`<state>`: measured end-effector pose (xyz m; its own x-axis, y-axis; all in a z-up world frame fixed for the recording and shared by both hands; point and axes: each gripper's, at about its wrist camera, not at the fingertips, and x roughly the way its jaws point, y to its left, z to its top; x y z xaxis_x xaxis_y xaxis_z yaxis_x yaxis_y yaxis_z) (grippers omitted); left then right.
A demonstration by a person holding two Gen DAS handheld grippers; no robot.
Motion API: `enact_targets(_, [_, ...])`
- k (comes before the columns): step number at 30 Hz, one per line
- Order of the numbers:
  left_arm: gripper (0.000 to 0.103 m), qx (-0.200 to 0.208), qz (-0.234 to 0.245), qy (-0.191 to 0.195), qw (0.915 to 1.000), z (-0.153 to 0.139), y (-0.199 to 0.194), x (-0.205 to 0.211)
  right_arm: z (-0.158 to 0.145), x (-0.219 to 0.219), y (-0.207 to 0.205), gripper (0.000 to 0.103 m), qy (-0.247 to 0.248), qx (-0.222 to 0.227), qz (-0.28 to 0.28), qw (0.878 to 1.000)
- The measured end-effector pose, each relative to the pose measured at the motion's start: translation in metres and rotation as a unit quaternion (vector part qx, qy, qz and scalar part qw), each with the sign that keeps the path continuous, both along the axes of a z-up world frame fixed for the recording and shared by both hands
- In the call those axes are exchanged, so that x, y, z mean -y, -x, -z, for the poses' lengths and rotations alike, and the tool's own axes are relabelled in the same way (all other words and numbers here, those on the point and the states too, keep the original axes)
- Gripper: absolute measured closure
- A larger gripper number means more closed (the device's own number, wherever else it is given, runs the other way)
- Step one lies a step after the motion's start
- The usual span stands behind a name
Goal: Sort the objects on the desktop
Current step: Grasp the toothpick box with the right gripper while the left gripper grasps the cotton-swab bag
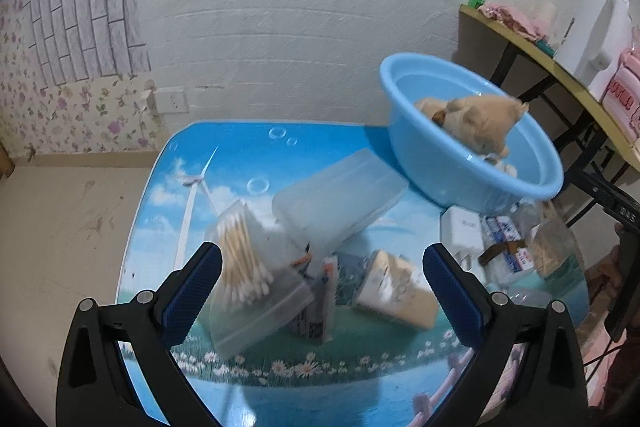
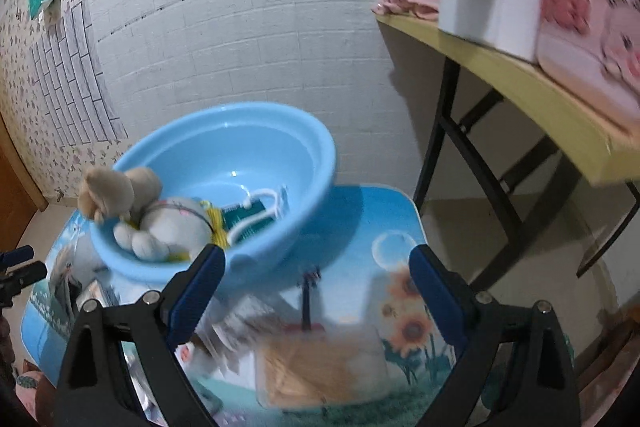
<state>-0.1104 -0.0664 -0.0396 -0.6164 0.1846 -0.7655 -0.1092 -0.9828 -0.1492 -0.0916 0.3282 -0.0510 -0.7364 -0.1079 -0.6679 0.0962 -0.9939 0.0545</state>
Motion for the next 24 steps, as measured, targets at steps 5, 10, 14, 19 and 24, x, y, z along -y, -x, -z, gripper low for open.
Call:
enact_targets(5, [0.002, 0.005, -0.007, 0.005, 0.9999, 0.009, -0.011, 0.002, 0.012, -0.006, -0.014, 0.008, 0.003, 0.015, -0.011, 1.000])
enact_targets(10, [0.000, 0.006, -0.007, 0.012, 0.9999, 0.012, -0.019, -0.001, 0.023, -0.004, -0.029, 0.008, 0.003, 0.026, -0.032, 0.999])
enact_targets(14, [0.000, 0.010, -0.006, 0.015, 0.9998, 0.017, -0.023, -0.002, 0.029, -0.003, -0.040, 0.008, 0.013, 0.032, -0.050, 0.998])
enact_targets(19, [0.000, 0.010, -0.001, 0.020, 0.9998, 0.020, -0.031, -0.003, 0.037, 0.000, -0.052, 0.009, 0.016, 0.035, -0.065, 0.997])
enact_targets(24, [0.000, 0.016, -0.004, 0.018, 0.9997, 0.025, -0.033, 0.000, 0.047, 0.010, -0.059, 0.014, 0.014, 0.052, -0.088, 0.995])
